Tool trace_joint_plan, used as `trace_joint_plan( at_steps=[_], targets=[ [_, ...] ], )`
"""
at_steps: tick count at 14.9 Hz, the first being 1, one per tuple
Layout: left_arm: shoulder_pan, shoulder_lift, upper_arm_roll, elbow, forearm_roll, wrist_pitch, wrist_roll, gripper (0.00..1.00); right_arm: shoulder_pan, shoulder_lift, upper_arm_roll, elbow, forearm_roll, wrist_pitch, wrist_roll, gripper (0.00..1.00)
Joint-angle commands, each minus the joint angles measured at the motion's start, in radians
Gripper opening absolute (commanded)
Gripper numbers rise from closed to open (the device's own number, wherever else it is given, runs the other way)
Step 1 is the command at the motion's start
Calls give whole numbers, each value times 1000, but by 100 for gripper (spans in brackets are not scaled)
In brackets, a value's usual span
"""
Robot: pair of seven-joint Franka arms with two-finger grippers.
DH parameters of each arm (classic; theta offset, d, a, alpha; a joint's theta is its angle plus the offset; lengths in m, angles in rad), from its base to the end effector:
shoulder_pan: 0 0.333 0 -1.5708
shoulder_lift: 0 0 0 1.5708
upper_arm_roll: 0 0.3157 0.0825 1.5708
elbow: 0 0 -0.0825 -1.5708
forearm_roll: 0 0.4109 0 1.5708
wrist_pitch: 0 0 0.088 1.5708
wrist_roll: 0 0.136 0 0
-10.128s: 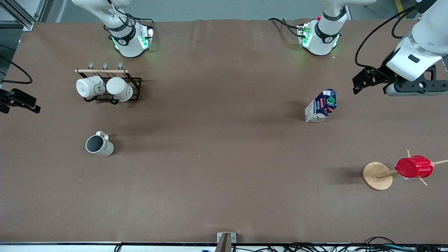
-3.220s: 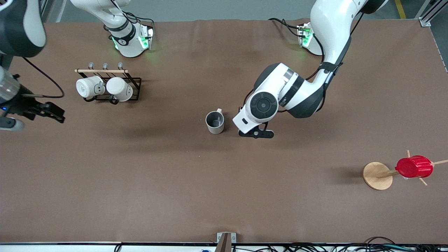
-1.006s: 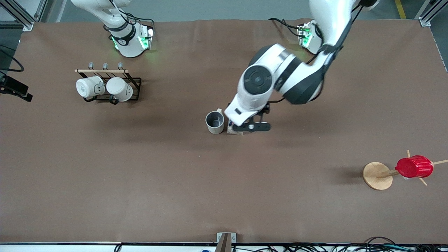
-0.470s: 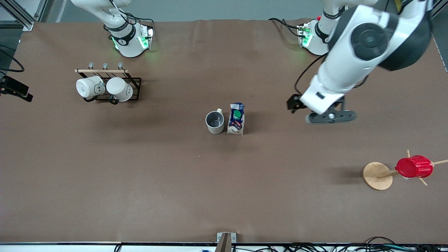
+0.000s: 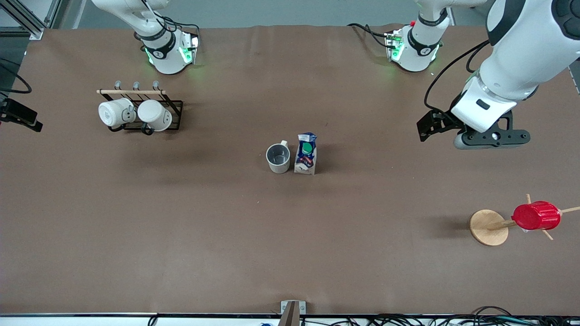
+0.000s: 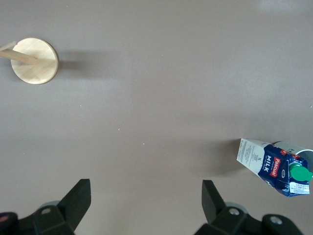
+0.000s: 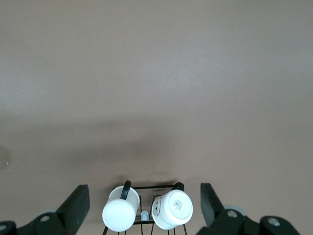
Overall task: Place cup and milk on table
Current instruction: 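Open the left gripper and lift it away from the milk carton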
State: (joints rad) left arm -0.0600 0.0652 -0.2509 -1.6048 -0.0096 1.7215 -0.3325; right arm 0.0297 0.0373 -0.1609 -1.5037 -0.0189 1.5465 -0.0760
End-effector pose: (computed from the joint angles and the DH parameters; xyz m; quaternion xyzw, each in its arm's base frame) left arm 0.5858 -0.1854 0.5540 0.9995 0.0119 0.0213 0.0206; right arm 0.5859 -0.0782 0.6049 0.9995 -0.0278 0.0017 0.0127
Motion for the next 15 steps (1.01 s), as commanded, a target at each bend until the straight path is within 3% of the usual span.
trace_joint_plan(
  at_steps=[1, 4, 11, 15],
  targets=[
    [38, -48, 1, -14, -13, -17, 9, 98, -14, 3, 9, 7, 19, -5, 13, 100],
    [51, -61, 5, -20, -15, -17, 58, 99, -14, 3, 9, 7, 19, -5, 13, 100],
    [-18, -195, 160, -116, -33, -19, 180, 99, -13, 1, 9, 7, 19, -5, 13, 100],
    [-60, -220, 205, -142, -35, -45, 223, 98, -13, 1, 9, 5, 19, -5, 13, 100]
  ],
)
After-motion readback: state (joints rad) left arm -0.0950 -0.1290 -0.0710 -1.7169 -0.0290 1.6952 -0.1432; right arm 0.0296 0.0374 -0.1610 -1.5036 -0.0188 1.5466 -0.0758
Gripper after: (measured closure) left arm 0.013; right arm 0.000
